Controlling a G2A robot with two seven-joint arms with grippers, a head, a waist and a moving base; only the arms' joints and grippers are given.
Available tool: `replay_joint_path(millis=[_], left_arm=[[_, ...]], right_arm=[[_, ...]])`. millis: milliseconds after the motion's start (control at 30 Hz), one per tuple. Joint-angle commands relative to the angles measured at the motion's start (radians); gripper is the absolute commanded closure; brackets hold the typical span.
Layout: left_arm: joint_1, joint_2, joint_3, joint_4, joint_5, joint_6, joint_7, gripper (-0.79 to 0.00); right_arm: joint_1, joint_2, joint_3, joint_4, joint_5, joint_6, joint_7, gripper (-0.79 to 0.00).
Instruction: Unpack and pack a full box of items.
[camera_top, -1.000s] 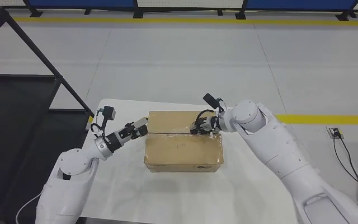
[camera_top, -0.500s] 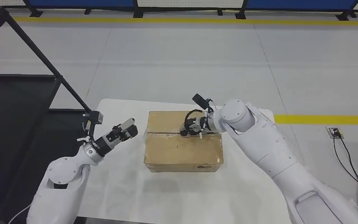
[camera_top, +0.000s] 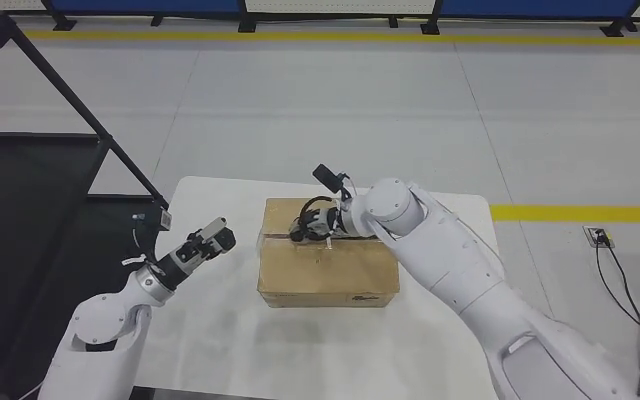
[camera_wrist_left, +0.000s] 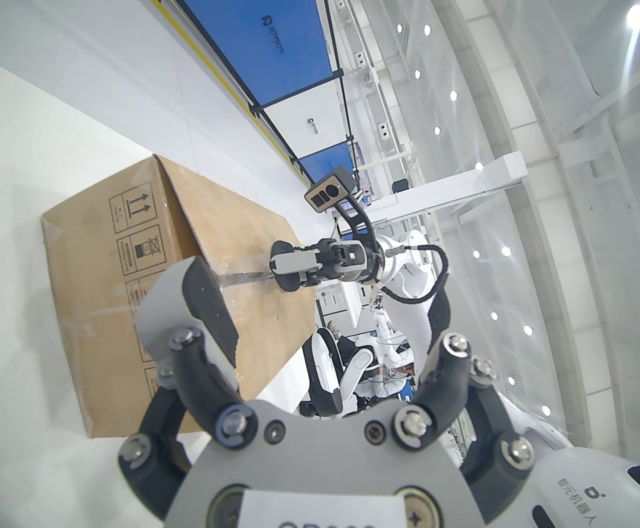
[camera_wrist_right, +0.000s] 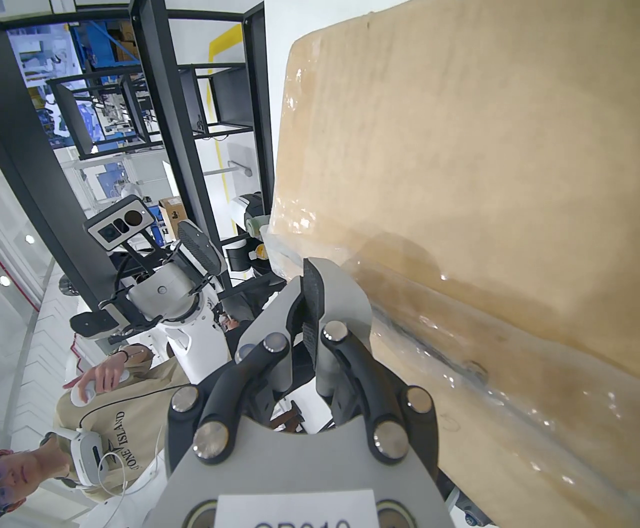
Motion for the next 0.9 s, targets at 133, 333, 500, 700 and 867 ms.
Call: replay_joint_path(millis=[133, 333, 500, 700, 867], left_arm=[[0.009, 0.005, -0.013, 0.003, -0.011, -0.008, -0.007, -0.785], [0.005, 0.009, -0.014, 0.01, -0.017, -0.007, -0.016, -0.785], [-0.008, 0.011, -0.005, 0.015, -0.016, -0.002, -0.027, -0.785], [-0.035, 0.013, 0.013, 0.023, -0.011, 0.008, -0.041, -0.785], [-0.051, 0.013, 0.03, 0.027, -0.006, 0.011, -0.043, -0.785]], right_arm=[[0.022, -0.05, -0.032, 0.074, 0.015, -0.022, 0.0, 0.0], [0.046, -0.089, -0.051, 0.161, 0.013, -0.014, 0.031, 0.0], [0.051, -0.094, -0.043, 0.203, 0.003, -0.023, 0.056, 0.0], [0.039, -0.078, -0.018, 0.21, -0.028, -0.033, 0.055, 0.0], [0.021, -0.05, 0.02, 0.187, -0.049, -0.038, 0.044, 0.0]])
